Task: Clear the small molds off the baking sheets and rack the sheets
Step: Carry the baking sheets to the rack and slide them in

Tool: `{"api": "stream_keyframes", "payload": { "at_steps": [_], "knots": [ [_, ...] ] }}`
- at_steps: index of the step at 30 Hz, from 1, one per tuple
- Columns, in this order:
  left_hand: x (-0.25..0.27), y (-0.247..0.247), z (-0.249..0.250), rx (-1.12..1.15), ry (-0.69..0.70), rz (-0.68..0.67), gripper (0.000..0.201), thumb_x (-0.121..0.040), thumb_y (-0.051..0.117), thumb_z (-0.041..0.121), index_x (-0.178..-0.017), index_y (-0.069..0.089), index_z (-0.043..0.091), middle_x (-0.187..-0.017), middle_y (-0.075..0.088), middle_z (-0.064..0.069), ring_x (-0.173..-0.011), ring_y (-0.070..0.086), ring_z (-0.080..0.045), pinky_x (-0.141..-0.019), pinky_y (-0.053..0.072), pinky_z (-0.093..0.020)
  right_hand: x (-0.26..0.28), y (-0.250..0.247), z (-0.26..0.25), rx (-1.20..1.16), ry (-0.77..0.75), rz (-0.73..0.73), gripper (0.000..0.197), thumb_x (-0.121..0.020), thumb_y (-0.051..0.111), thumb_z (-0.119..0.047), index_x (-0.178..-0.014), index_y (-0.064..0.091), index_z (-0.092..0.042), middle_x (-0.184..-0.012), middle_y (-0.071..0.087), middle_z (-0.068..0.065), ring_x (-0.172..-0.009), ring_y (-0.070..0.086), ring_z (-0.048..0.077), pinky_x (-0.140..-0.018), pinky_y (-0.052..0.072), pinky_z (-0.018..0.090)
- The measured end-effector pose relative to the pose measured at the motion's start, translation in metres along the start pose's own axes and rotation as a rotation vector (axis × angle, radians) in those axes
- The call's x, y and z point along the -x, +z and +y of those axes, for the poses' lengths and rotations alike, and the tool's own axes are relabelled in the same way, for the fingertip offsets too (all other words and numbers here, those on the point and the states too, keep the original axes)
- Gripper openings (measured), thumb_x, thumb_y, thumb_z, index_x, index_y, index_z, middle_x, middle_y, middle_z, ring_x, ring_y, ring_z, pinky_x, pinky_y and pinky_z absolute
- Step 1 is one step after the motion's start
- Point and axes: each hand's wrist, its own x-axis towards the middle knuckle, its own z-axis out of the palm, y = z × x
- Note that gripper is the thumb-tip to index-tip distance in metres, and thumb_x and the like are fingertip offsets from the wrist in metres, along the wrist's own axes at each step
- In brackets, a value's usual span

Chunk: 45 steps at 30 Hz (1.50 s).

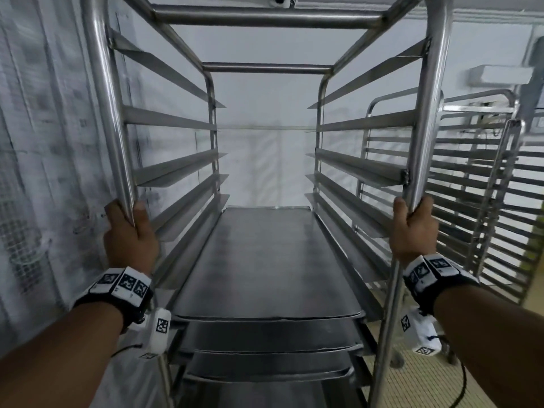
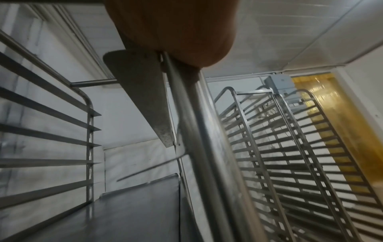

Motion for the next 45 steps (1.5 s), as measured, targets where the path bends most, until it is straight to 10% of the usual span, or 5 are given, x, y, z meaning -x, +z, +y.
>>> {"api": "stream_keyframes", "payload": {
  "at_steps": [7,21,25,45],
  "knots": [
    [-0.022,0.058,-0.016,0.016,0.025,0.02,0.057,-0.105,0.034,0.049,-0.144,0.035,0.007,-0.119,0.063,-0.032,-0.096,0.063,-0.051,-0.079,0.049,-0.05,-0.025,0.043,0.028,0.05,0.03,0.063,0.037,-0.094,0.035,-0.067,-0.096,0.032,-0.03,-0.081,0.062,0.021,-0.069,0.061,0.04,-0.063,0.052,0.051],
    [-0.029,0.172,-0.004,-0.055,-0.007,0.07,0.057,-0.105,0.034,0.049,-0.145,0.035,0.009,-0.114,0.064,-0.033,-0.095,0.062,-0.052,-0.074,0.046,-0.047,-0.107,0.099,0.086,0.017,0.06,-0.04,0.045,-0.106,0.037,-0.043,-0.12,0.042,0.0,-0.082,0.048,0.014,-0.071,0.043,0.025,-0.062,0.022,0.034],
    [-0.035,0.204,-0.008,-0.05,0.021,0.082,0.056,-0.105,0.035,0.047,-0.143,0.036,0.006,-0.109,0.066,-0.031,-0.088,0.063,-0.049,-0.07,0.044,-0.043,-0.136,0.128,0.111,-0.053,0.069,-0.035,0.046,-0.104,0.037,-0.049,-0.117,0.04,-0.005,-0.08,0.054,0.014,-0.069,0.053,0.03,-0.063,0.039,0.037],
    [-0.1,0.327,-0.057,-0.027,0.088,0.123,0.052,-0.106,0.037,0.046,-0.14,0.042,0.007,-0.095,0.066,-0.024,-0.073,0.061,-0.037,-0.063,0.039,-0.035,-0.197,0.239,0.155,-0.06,0.023,-0.008,0.045,-0.105,0.038,-0.044,-0.115,0.042,0.0,-0.073,0.051,0.012,-0.064,0.046,0.028,-0.06,0.032,0.035]
  ]
}}
